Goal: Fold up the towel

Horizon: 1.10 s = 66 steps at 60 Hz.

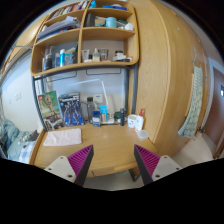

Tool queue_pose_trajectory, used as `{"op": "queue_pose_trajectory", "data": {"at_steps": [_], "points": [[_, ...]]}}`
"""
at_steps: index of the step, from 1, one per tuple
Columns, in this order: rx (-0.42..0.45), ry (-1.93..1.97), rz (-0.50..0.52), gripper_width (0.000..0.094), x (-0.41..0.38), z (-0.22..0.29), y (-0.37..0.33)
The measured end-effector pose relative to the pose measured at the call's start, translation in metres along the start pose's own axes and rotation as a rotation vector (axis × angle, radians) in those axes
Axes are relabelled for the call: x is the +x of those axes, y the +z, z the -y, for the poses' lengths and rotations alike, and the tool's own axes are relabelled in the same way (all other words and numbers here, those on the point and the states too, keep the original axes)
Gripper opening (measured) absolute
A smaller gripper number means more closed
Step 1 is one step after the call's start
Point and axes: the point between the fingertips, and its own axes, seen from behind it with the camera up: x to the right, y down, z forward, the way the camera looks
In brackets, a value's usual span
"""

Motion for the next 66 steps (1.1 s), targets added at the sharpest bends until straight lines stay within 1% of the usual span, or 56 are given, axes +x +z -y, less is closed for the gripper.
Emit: {"op": "queue_pose_trajectory", "data": {"at_steps": [7,10,15,19,26,33,36,40,46,55,61,66], "points": [[-0.027,-0.014,0.021,0.0825,-0.024,-0.022,0.022],[-0.063,-0.036,0.038,0.0821,-0.032,-0.034,0.031],[-0.093,-0.067,0.066,0.0819,-0.068,-0.063,0.065],[-0.138,-0.104,0.098,0.0819,-0.099,-0.088,0.086],[-0.204,-0.185,0.166,0.0821,-0.162,-0.128,0.126],[-0.261,-0.246,0.249,0.0827,-0.245,-0.162,0.165],[-0.281,-0.249,0.289,0.0841,-0.283,-0.172,0.182],[-0.315,-0.256,0.327,0.0838,-0.33,-0.183,0.206],[-0.339,-0.252,0.366,0.0841,-0.393,-0.186,0.243],[-0.335,-0.258,0.409,0.084,-0.479,-0.171,0.296],[-0.309,-0.276,0.406,0.0838,-0.523,-0.154,0.332],[-0.307,-0.275,0.409,0.0824,-0.555,-0.148,0.359]]}}
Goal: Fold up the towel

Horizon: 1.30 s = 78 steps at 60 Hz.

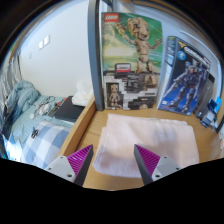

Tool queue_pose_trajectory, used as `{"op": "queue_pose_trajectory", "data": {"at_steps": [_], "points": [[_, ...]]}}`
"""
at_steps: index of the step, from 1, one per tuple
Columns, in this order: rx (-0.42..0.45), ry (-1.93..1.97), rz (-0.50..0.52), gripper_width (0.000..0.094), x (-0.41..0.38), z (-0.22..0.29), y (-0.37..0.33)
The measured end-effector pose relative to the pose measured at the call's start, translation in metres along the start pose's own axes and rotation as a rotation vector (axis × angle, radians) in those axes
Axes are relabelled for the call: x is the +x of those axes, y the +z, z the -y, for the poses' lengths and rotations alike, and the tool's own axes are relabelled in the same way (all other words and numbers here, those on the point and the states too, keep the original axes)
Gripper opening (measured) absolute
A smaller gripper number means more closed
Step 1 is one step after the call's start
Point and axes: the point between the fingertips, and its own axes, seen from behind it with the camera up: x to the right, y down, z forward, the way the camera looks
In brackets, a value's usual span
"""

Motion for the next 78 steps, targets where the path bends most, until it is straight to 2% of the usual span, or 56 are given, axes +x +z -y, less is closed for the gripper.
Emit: {"op": "queue_pose_trajectory", "data": {"at_steps": [9,12,13,15,16,18,25,28,35,41,48,53,59,65,72,78], "points": [[-0.039,-0.029,-0.046,0.0792,-0.006,0.007,0.044],[-0.022,-0.06,-0.064,0.0774,-0.004,0.012,0.049],[-0.021,-0.071,-0.068,0.0696,-0.004,0.012,0.05],[-0.018,-0.082,-0.061,0.0674,-0.007,0.013,0.051],[-0.021,-0.083,-0.058,0.0607,-0.008,0.013,0.051],[-0.017,-0.085,-0.055,0.0585,-0.009,0.013,0.052],[-0.004,-0.134,-0.113,0.0088,0.002,0.017,0.052],[0.001,-0.125,-0.107,0.0037,0.001,0.017,0.052],[-0.01,-0.079,-0.061,0.0037,0.0,0.022,0.047],[0.03,0.012,-0.014,0.0036,0.012,0.053,0.017],[0.094,0.101,-0.019,0.0035,0.057,0.091,-0.029],[0.106,0.169,-0.06,0.0035,0.105,0.1,-0.053],[0.11,0.215,-0.111,0.0035,0.168,0.089,-0.065],[0.055,0.233,-0.179,0.0035,0.222,0.058,-0.06],[-0.031,0.266,-0.233,0.0127,0.262,0.013,-0.042],[-0.034,0.254,-0.289,0.0253,0.284,-0.003,-0.035]]}}
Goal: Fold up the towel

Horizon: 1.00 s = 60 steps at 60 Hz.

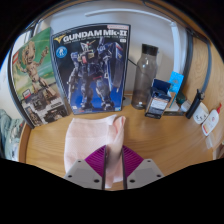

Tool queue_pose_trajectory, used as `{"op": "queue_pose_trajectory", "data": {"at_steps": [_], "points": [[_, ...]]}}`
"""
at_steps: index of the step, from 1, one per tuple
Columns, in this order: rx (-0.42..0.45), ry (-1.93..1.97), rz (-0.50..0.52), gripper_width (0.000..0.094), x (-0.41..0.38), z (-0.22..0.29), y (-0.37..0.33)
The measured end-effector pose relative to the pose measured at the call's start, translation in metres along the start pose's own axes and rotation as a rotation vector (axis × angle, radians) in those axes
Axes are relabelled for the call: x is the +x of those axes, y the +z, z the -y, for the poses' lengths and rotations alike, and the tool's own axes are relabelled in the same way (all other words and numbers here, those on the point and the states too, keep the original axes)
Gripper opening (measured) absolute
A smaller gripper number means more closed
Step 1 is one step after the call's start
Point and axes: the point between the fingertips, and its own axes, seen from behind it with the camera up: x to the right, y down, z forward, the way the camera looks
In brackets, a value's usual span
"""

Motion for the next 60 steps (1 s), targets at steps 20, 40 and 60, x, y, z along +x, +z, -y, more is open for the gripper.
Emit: {"op": "queue_pose_trajectory", "data": {"at_steps": [20,40,60], "points": [[0.149,0.09,0.088,0.069,0.004,0.058,-0.098],[0.256,0.059,0.15,0.0798,0.064,0.025,-0.273],[0.258,0.036,0.161,0.0795,0.142,-0.063,-0.371]]}}
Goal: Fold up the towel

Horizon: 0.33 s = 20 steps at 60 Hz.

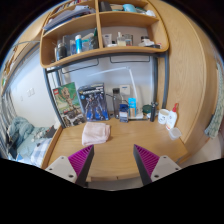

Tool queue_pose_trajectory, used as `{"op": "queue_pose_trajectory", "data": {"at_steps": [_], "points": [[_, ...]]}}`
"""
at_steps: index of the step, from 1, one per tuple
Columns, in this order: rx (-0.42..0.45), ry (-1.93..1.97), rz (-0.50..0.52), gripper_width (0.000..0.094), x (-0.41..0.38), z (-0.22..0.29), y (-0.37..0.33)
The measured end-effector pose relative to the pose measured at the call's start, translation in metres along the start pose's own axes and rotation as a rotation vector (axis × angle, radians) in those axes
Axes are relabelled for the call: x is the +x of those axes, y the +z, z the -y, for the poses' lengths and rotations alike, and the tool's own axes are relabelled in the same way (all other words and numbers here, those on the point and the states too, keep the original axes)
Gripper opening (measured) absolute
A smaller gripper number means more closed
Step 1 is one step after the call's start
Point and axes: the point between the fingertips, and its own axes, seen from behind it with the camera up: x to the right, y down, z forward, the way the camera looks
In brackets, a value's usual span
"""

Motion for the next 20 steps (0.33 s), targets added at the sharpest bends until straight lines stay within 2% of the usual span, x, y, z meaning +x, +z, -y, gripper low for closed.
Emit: {"op": "queue_pose_trajectory", "data": {"at_steps": [20], "points": [[0.011,-0.012,-0.002,0.0795,0.017,-0.023,-0.047]]}}
